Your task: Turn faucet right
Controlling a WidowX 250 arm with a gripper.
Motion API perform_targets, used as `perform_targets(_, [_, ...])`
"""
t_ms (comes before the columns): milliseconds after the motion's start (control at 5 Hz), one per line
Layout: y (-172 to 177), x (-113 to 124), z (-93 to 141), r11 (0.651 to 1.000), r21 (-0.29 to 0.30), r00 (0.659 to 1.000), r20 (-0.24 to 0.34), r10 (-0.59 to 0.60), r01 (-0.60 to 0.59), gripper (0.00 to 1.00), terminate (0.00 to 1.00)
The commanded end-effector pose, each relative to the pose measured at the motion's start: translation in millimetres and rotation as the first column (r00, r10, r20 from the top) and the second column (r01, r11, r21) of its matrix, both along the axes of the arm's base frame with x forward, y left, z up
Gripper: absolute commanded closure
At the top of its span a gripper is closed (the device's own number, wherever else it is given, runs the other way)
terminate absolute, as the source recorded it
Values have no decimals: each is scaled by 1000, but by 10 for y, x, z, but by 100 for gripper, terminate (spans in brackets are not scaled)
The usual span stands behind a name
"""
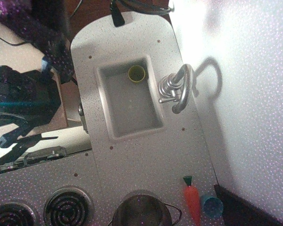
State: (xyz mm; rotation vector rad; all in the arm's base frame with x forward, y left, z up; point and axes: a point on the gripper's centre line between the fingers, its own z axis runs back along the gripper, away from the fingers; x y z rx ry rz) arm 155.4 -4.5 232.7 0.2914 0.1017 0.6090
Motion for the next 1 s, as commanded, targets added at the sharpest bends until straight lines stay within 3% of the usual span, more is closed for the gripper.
perform_targets(0, [187,-126,69,993,14,988,102,116,-118,0,0])
perform_targets(200, [311,-18,82,995,-68,970,238,-49,66,0,0])
perform_targets(600, [560,160,101,978,-140,923,372,-93,155,0,0])
perform_targets(800, [780,378,-63,976,-169,941,330,-77,139,0,100])
